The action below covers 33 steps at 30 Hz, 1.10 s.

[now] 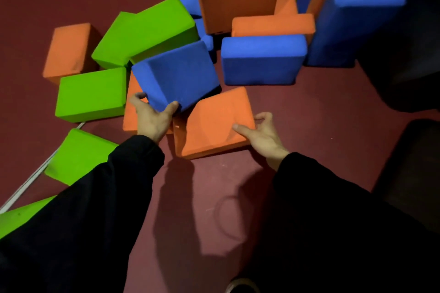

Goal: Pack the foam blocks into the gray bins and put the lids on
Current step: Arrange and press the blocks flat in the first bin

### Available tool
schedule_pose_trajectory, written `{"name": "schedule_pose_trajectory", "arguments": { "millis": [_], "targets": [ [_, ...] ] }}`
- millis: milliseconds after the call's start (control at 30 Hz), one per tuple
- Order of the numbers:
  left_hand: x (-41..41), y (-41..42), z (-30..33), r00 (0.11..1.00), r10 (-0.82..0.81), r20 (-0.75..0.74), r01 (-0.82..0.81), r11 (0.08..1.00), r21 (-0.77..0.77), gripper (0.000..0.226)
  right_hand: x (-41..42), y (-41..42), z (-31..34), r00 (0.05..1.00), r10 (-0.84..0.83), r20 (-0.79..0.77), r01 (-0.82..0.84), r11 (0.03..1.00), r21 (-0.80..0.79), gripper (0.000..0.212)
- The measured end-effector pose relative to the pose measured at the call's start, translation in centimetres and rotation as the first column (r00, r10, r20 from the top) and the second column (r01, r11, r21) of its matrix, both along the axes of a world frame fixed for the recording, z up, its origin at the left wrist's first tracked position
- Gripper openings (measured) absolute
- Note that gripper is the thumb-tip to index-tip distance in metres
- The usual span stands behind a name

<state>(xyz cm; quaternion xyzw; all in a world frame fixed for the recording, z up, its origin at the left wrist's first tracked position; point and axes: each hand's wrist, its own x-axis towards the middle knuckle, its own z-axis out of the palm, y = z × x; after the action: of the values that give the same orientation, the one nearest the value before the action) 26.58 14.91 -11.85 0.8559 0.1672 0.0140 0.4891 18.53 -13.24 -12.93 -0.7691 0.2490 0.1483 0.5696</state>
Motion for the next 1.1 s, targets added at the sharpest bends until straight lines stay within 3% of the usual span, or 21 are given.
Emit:
{"name": "schedule_pose_trajectory", "arguments": {
  "millis": [133, 300, 567, 733, 867, 1000, 1100],
  "targets": [
    [-0.1, 0.1, 1.9, 0.992, 0.011, 0.122, -0.011, 1.000, 0.001, 0.104, 0.6, -1.3, 4.3, 0.987, 0.065, 0.146, -0.054, 0.995, -0.081, 0.079],
    [-1.2, -1.2, 9.5, 0.954, -0.072, 0.289, 0.045, 0.994, 0.098, 0.110, 0.4, -5.9, 11.8, 0.937, 0.181, 0.298, -0.116, 0.968, -0.224, 0.078],
    [-5.6, -10.9, 22.7, 0.822, -0.270, 0.502, 0.176, 0.958, 0.227, 0.087, -5.3, -17.0, 24.7, 0.826, 0.186, 0.533, 0.044, 0.920, -0.390, 0.093],
    [-7.2, -19.4, 27.9, 0.674, -0.421, 0.607, 0.334, 0.907, 0.258, 0.083, -13.1, -26.6, 30.6, 0.768, 0.135, 0.626, 0.226, 0.858, -0.462, 0.091],
    [-10.8, -27.8, 30.8, 0.548, -0.555, 0.626, 0.442, 0.827, 0.347, 0.083, -21.6, -35.1, 34.2, 0.679, -0.008, 0.734, 0.484, 0.757, -0.439, 0.099],
    [-15.4, -35.9, 31.4, 0.383, -0.739, 0.554, 0.539, 0.666, 0.516, 0.084, -30.0, -41.9, 34.8, 0.599, -0.175, 0.781, 0.695, 0.598, -0.398, 0.092],
    [-17.2, -41.4, 31.2, 0.245, -0.831, 0.500, 0.575, 0.540, 0.615, 0.086, -34.1, -45.5, 33.4, 0.601, -0.233, 0.764, 0.742, 0.519, -0.425, 0.079]
  ]
}}
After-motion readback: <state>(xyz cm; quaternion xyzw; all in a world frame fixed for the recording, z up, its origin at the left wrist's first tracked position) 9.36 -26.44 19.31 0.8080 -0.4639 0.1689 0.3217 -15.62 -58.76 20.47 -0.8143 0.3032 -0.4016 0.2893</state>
